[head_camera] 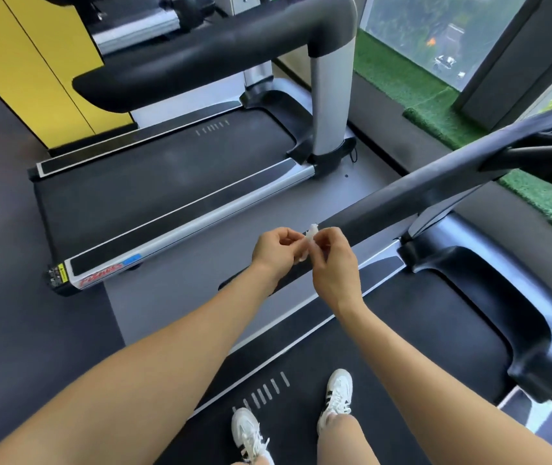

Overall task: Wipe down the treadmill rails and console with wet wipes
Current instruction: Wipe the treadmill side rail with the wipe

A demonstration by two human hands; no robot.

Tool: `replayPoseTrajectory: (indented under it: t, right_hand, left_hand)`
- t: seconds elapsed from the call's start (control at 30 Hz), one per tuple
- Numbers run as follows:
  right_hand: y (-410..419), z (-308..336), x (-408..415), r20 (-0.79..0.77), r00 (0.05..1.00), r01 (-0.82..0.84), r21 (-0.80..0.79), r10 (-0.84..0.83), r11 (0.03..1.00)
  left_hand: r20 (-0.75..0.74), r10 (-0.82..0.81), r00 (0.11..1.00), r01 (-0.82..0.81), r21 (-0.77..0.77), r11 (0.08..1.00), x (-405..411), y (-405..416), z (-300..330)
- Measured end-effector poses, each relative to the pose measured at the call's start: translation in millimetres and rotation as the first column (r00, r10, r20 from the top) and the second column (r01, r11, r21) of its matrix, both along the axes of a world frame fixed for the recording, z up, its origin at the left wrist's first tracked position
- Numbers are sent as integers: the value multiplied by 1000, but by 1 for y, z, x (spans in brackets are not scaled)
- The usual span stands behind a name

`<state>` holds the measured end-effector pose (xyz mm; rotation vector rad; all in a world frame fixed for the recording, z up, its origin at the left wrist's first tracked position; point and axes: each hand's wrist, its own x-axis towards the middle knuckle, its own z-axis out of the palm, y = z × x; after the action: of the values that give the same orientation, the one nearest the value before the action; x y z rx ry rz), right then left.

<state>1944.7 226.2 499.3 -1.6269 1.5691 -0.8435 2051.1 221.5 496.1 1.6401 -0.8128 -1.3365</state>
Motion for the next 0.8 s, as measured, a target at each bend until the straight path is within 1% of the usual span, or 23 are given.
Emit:
replayPoseTrajectory:
  t: [0.07, 0.1, 0.13, 0.17, 0.2, 0.23, 0.27, 0.3, 0.33, 0.37, 0.43, 0.5, 0.57, 0.63, 0.7, 0.73, 0.77, 0.8]
  right_hand:
    - [2, 5, 4, 75, 996, 43, -8, -42, 999]
    - [2, 6, 6, 98, 993, 67, -5, -67, 998]
    - [0, 5, 6, 104, 991, 82, -4, -81, 997]
    - [-4, 5, 5, 88, 993, 80, -15, -79, 997]
    - [-10, 4, 2, 42, 997, 61, -53, -59, 997]
    - [-19, 2, -2, -50, 998, 25, -119, -31, 993]
    - [-29, 0, -7, -182, 983, -36, -191, 1, 981]
    - [-40, -1, -12, -330, 943, -120, -238, 36, 964]
    - [-51, -2, -17, -466, 882, -203, -250, 66, 947]
    - [-58, -4, -20, -563, 821, -260, -227, 92, 939]
    - [-61, -7, -16, -651, 750, -291, -166, 118, 942]
    - [-47, -9, 1, -676, 714, -344, -116, 180, 932]
    - [-23, -12, 30, -674, 659, -495, -54, 335, 867]
    - [-2, -14, 54, -671, 576, -627, 4, 467, 779]
    - [-2, -13, 58, -705, 496, -701, 19, 506, 713]
    - [-10, -12, 52, -733, 455, -716, 36, 505, 697]
    - [-21, -10, 42, -760, 427, -713, 50, 489, 700]
    - [-33, -7, 31, -784, 423, -688, 48, 455, 724]
  left_hand:
    - [-180, 30, 983, -23, 40, 999, -4, 3, 3]
    - [-227, 34, 973, -23, 53, 998, -6, 4, 5]
    - [-246, 32, 969, -18, 62, 998, -7, 6, 5]
    - [-224, 23, 974, -10, 59, 998, -7, 8, 4]
    - [-121, 6, 993, -1, 40, 999, -4, 9, 4]
    - [56, -15, 998, 15, 7, 1000, 3, 11, 3]
    - [255, -27, 967, 34, -21, 999, 12, 15, 2]
    - [415, -18, 910, 40, -46, 998, 22, 21, 1]
    - [510, -8, 860, 41, -53, 998, 32, 29, -1]
    - [559, -2, 829, 30, -41, 999, 41, 39, -5]
    - [616, -4, 788, -3, 10, 1000, 56, 59, -15]
    - [647, -11, 763, -30, 52, 998, 64, 76, -24]
    - [652, -5, 758, -47, 62, 997, 65, 86, -29]
    - [658, -21, 752, -37, 74, 997, 63, 91, -32]
    - [672, -27, 740, -28, 71, 997, 61, 92, -34]
    - [681, -25, 732, -25, 64, 998, 61, 91, -35]
    - [689, -21, 724, -25, 57, 998, 60, 91, -36]
    - [694, -16, 719, -28, 52, 998, 60, 91, -37]
